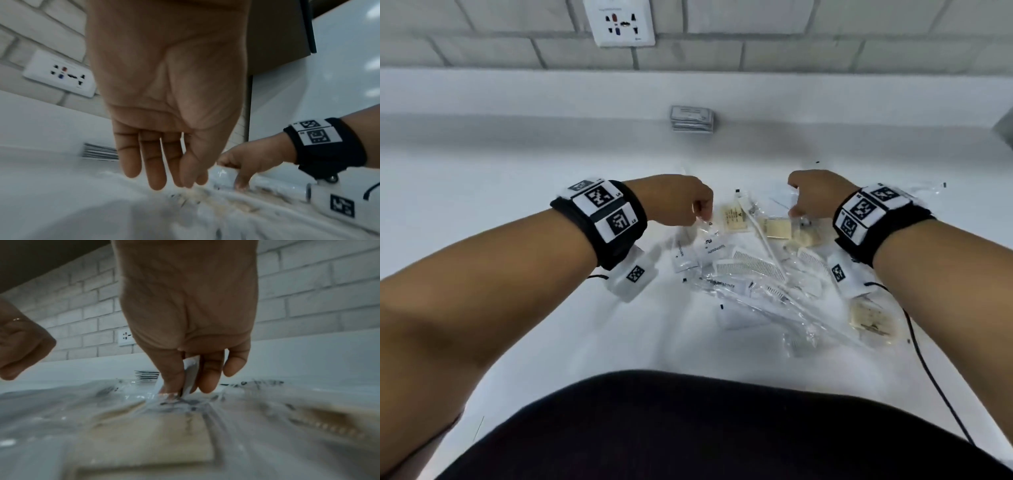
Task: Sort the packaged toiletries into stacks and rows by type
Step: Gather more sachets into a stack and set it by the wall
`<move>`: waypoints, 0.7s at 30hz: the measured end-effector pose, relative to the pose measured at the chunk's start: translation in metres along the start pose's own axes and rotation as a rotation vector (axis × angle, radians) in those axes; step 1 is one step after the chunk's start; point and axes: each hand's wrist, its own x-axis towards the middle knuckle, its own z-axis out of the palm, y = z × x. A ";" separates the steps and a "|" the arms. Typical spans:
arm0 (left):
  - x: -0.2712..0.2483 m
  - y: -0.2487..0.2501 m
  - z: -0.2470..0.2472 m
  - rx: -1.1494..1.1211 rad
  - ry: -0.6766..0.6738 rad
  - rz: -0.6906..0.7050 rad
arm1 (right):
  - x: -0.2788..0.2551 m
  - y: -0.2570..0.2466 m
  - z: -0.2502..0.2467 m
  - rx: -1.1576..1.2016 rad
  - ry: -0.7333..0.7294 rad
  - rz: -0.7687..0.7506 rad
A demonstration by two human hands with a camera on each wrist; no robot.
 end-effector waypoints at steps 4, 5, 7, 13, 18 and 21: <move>-0.032 -0.011 0.019 0.088 -0.172 0.008 | -0.022 -0.002 -0.002 0.269 0.095 0.008; -0.034 -0.012 0.024 0.114 -0.172 0.019 | -0.027 -0.003 -0.002 0.376 0.104 0.007; -0.037 -0.012 0.035 0.178 -0.120 0.027 | -0.043 -0.007 -0.001 0.617 0.105 0.019; -0.035 -0.015 0.047 0.198 -0.009 -0.075 | -0.079 -0.023 -0.004 0.759 0.091 0.027; -0.040 -0.023 0.050 0.052 -0.053 -0.189 | -0.112 -0.036 -0.010 0.818 0.128 0.006; -0.044 -0.026 0.049 -0.037 -0.004 -0.279 | -0.132 -0.042 -0.003 1.015 0.028 -0.019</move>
